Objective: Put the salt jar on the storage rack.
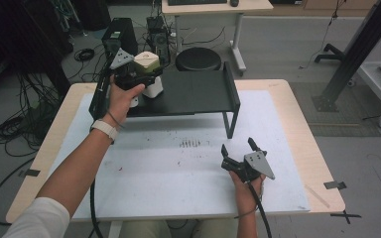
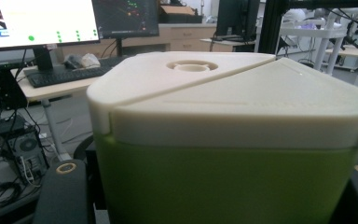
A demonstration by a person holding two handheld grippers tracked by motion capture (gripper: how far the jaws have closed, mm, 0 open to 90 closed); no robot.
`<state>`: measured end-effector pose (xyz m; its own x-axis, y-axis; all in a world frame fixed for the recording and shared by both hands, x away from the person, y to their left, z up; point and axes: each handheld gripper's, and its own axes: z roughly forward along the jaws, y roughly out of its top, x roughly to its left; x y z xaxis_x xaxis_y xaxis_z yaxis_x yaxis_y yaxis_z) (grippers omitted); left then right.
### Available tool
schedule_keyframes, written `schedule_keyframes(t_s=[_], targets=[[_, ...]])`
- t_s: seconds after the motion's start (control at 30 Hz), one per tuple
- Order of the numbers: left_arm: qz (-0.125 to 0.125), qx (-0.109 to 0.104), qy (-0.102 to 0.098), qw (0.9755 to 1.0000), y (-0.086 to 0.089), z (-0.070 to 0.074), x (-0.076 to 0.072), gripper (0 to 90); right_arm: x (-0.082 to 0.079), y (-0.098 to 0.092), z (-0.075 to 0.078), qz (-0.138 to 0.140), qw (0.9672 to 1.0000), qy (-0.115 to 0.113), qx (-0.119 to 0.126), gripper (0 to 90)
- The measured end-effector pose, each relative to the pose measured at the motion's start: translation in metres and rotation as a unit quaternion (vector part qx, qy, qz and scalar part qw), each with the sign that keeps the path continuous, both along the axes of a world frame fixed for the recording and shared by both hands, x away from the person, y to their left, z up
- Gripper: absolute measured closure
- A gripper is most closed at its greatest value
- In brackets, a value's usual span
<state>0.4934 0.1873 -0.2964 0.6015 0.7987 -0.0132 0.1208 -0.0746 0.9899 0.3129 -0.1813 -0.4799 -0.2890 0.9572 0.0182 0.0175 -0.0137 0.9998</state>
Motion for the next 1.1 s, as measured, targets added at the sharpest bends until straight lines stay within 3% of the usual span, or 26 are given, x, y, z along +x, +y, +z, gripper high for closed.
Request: schedule_keyframes(t_s=[0.23,0.6,1.1], targets=[[0.0,-0.008,-0.011,0.9999,0.0,-0.004,0.002,29.3,0.0,0.0,0.0,0.0,1.0,0.0,0.0,5.1],[0.005,-0.048,-0.045,0.9978,0.0,-0.017,0.0,28.9,0.0,0.0,0.0,0.0,1.0,-0.001,-0.002,5.2],[0.007,-0.043,-0.05,0.9978,-0.001,-0.018,0.0,29.0,-0.001,0.0,0.0,0.0,1.0,-0.002,-0.001,5.2]])
